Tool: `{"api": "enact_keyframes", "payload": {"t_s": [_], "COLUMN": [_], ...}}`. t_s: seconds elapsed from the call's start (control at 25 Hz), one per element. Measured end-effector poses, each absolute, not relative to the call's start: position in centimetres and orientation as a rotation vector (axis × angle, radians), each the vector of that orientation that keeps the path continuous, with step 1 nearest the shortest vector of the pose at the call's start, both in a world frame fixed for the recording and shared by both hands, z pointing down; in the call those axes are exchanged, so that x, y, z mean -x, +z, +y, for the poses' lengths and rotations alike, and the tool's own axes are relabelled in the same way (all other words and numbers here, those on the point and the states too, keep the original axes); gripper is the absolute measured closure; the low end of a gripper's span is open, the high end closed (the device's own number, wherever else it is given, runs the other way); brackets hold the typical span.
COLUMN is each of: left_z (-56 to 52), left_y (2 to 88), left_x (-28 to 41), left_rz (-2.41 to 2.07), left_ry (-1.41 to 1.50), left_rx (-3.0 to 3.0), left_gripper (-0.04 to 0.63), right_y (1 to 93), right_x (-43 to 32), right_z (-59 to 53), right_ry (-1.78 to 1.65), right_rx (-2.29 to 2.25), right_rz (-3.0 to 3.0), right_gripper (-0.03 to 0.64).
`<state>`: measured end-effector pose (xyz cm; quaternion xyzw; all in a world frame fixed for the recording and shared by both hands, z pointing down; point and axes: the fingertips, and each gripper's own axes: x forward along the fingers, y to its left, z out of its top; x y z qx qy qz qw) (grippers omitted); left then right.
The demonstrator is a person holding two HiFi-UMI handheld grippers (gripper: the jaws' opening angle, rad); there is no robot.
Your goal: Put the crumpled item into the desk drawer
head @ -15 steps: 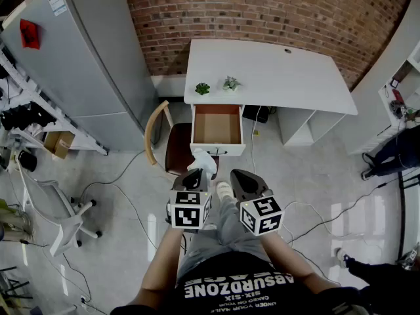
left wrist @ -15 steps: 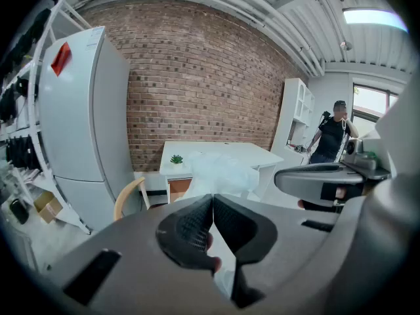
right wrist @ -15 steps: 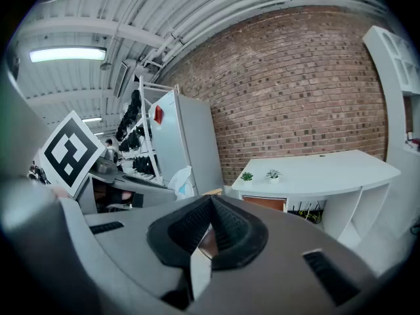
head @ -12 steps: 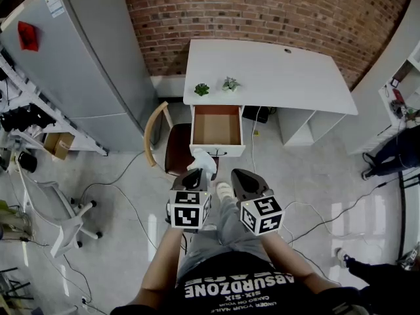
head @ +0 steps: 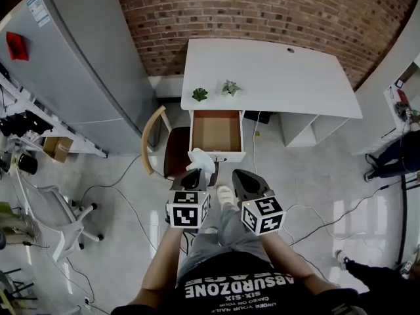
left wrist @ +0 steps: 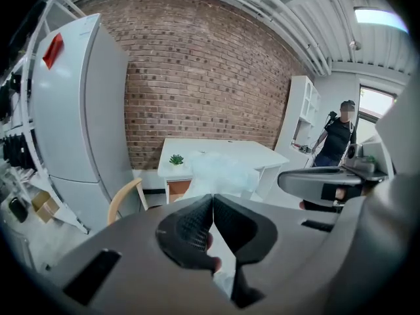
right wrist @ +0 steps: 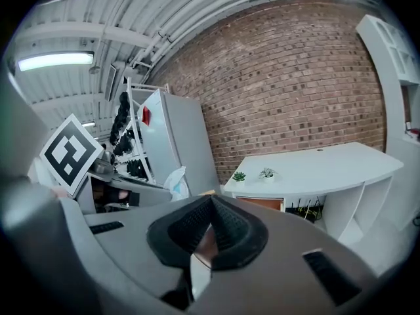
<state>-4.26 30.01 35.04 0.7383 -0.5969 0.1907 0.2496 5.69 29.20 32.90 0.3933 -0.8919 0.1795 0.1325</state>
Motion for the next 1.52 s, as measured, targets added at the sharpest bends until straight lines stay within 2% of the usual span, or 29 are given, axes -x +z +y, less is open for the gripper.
{"api": "enact_keyframes", "payload": {"t_s": [1.52], "left_z": [10.9], "left_y": [38.0], "left_x": [6.5], "left_rz": [-1.645], "left_ry": [0.588], "left_rx": [-1.935], "left_gripper": [0.586], "right_y": [36.2], "right_x": [-3.9], "right_z": [7.8], "right_ry": [0.596], "right_rx": [-1.029], "right_rz": [-2.576], "right_gripper": [0.618]}}
